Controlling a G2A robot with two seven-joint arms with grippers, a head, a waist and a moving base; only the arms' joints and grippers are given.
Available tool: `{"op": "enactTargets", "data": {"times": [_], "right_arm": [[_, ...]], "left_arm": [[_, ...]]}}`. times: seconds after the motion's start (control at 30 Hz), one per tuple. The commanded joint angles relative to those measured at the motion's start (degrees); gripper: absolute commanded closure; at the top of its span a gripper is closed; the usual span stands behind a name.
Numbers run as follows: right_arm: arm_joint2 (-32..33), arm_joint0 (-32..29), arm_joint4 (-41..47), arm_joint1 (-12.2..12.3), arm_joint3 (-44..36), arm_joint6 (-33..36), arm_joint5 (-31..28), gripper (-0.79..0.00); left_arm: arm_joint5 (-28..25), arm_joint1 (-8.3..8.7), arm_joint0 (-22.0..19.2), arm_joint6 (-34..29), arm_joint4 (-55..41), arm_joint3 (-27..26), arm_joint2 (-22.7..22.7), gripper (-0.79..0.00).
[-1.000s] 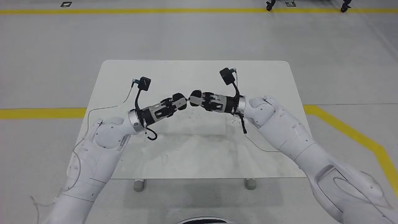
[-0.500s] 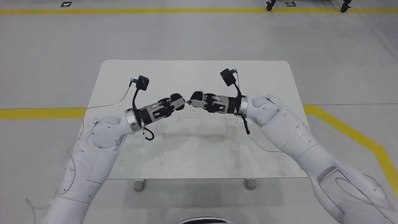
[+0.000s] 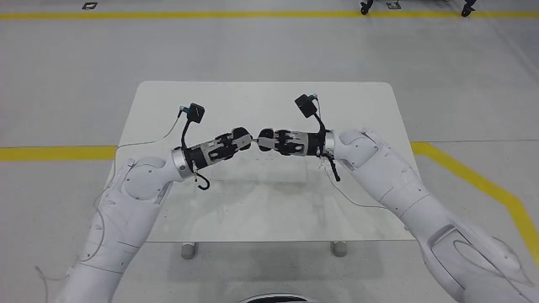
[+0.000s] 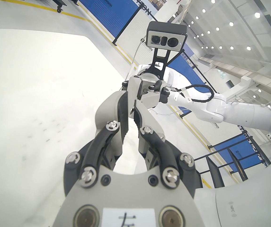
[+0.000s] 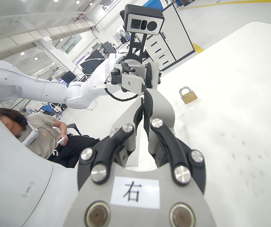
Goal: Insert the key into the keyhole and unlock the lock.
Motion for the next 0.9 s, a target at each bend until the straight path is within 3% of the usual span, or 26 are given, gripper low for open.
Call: {"op": "enactTargets", "data": {"times": [0.0,0.13,0.27,0.43,0.57,0.73,0.8,0.87], "right_arm": [[1.33,-0.42,0.26,0.11,0.05,0.03,0.00,0.000],[5.13,-1.21,-1.82,0.68,0.23,-1.42,0.00,0.000],[6.63,-1.62,-2.99,0.95,0.17,-2.15,0.00,0.000],[6.63,-1.62,-2.99,0.95,0.17,-2.15,0.00,0.000],[6.63,-1.62,-2.99,0.95,0.17,-2.15,0.00,0.000],[6.63,-1.62,-2.99,0.95,0.17,-2.15,0.00,0.000],[6.63,-1.62,-2.99,0.95,0.17,-2.15,0.00,0.000],[6.63,-1.62,-2.99,0.95,0.17,-2.15,0.00,0.000]], "left_arm": [[0.35,0.33,-0.09,-0.51,1.91,0.06,-0.98,-0.785],[1.51,1.81,1.98,-1.43,10.54,-2.56,-6.24,-0.785],[4.11,3.67,8.36,-3.05,20.44,-10.51,-13.97,-0.785],[16.40,4.82,17.28,-4.58,35.45,-21.85,-19.84,-0.785],[28.32,4.62,19.90,-5.65,46.85,-25.68,-16.70,-0.785],[33.84,3.93,15.00,-9.67,50.91,-21.07,-10.01,-0.785],[35.89,3.58,12.44,-10.44,52.35,-18.27,-7.75,-0.748],[36.93,3.25,10.35,-10.94,52.27,-15.86,-6.20,-0.606]]}}
